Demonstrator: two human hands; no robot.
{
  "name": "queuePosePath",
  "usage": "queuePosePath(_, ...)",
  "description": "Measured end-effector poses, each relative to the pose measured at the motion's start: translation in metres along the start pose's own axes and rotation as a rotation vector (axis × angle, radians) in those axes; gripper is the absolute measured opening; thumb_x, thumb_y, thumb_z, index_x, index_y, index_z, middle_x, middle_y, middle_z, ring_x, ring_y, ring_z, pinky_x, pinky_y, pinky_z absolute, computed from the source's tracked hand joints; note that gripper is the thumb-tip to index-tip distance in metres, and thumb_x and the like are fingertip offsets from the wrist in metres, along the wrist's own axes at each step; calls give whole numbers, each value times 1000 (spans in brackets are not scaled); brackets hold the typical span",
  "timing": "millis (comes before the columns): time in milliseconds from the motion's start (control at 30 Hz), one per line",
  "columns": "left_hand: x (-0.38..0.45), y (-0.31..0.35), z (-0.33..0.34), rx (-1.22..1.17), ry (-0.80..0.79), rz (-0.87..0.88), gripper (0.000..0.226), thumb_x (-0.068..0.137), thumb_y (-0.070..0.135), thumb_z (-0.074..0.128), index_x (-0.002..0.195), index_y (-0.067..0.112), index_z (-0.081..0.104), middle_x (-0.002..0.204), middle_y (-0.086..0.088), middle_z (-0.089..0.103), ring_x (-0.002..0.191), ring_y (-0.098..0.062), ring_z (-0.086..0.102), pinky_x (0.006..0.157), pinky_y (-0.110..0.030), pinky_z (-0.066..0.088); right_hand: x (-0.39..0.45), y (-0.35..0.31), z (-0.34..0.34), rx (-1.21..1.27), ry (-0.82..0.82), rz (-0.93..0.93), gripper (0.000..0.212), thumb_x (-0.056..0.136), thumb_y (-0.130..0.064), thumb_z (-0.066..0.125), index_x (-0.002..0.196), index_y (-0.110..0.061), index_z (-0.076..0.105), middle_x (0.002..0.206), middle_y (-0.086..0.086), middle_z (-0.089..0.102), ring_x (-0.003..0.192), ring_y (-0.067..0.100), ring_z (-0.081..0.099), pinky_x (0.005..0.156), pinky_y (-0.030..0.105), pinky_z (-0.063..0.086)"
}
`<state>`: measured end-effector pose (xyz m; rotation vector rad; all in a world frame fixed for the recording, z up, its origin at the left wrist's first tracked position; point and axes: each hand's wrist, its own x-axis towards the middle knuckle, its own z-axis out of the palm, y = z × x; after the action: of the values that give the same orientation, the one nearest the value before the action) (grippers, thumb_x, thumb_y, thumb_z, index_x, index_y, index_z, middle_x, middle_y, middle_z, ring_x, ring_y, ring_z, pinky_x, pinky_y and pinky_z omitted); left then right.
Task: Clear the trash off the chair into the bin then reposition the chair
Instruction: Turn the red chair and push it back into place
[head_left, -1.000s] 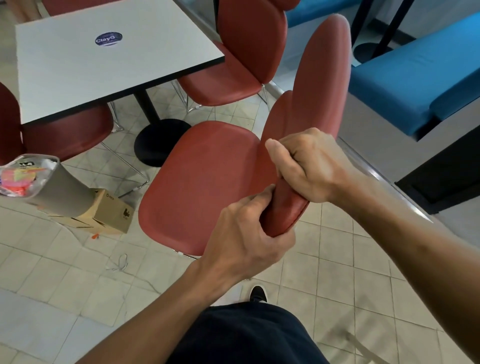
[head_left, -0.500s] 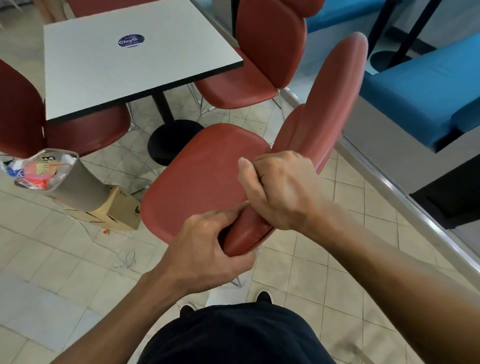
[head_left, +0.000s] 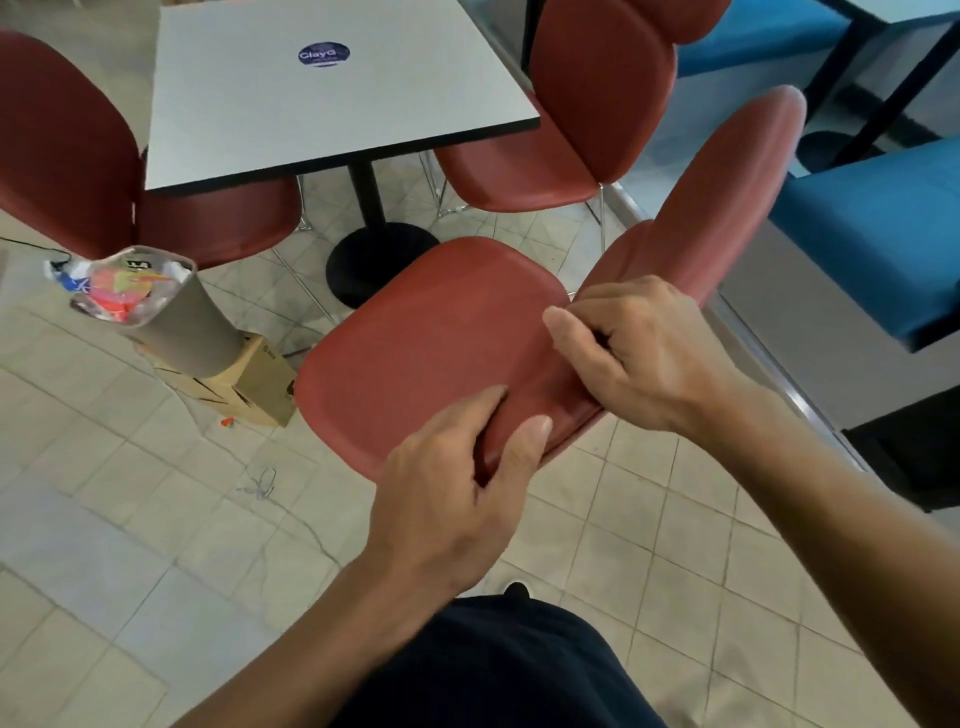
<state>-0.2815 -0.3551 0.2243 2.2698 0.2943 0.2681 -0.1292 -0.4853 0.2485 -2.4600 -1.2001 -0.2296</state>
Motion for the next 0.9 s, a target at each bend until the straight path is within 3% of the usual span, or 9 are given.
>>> queuePosePath(100, 2, 5, 8, 111, 143, 44, 62, 90, 65, 26, 119, 24, 64, 106, 10, 70, 93, -4, 62, 76, -20, 48, -1, -1, 6, -17, 20, 1, 57, 99, -41, 24, 53, -13, 44, 52, 0, 46, 48, 19, 46, 56, 30, 37)
queuePosePath(200, 4, 0, 9, 128, 240, 103, 58, 95, 58, 25, 102, 22, 70, 81, 10, 70, 72, -8, 63, 59, -23, 47, -1, -3, 12, 5, 80, 37, 67, 98, -44, 17, 57, -9, 58, 57, 2, 58, 53, 21, 56, 62, 36, 45)
queuePosePath(267, 5, -3, 8, 140, 280, 154, 48, 98, 50, 28, 81, 23, 64, 60, 14, 56, 56, -9, 52, 50, -18, 37, -1, -4, 14, 25, 112, 55, 70, 97, -44, 15, 57, -8, 59, 57, 2, 60, 54, 22, 57, 62, 37, 45)
queuePosePath(333, 6, -5, 7, 142, 292, 194, 36, 100, 42, 32, 68, 31, 44, 50, 15, 36, 48, -10, 40, 47, -18, 29, -1, -6, 15, 33, 139, 76, 69, 97, -43, 15, 57, -6, 57, 56, 3, 59, 53, 23, 56, 60, 38, 44)
queuePosePath(533, 6, -15, -3, 75, 281, 242, 38, 99, 34, 38, 62, 31, 29, 47, 11, 27, 46, -14, 35, 43, -31, 33, 0, -17, 20, 38, 173, 110, 69, 96, -43, 14, 55, -7, 56, 55, 3, 60, 53, 24, 57, 61, 39, 46)
queuePosePath(633, 4, -27, -13, 54, 245, 234, 45, 99, 35, 37, 59, 17, 47, 47, 6, 37, 46, -16, 43, 45, -37, 38, 0, -32, 24, 20, 197, 109, 68, 96, -42, 14, 53, -7, 55, 54, 2, 58, 51, 23, 55, 60, 35, 44)
queuePosePath(700, 2, -37, -19, 51, 217, 232, 52, 99, 38, 35, 67, 6, 61, 51, 1, 51, 50, -20, 52, 49, -41, 42, 1, -43, 27, 5, 212, 112, 64, 97, -40, 17, 50, -9, 48, 49, 0, 51, 45, 20, 48, 58, 29, 33)
queuePosePath(800, 1, -50, -32, 47, 213, 236, 57, 99, 41, 34, 71, 0, 64, 60, -11, 62, 57, -26, 59, 53, -45, 45, 5, -59, 32, -31, 234, 122, 55, 97, -37, 22, 46, -16, 29, 43, -6, 34, 40, 14, 35, 61, 27, 25)
queuePosePath(900, 0, -63, -46, 44, 217, 240, 62, 98, 44, 34, 70, -4, 63, 56, -13, 57, 54, -26, 56, 51, -45, 42, 12, -75, 39, -32, 295, 116, 54, 97, -34, 29, 46, -21, 19, 42, -9, 25, 37, 18, 32, 60, 29, 28)
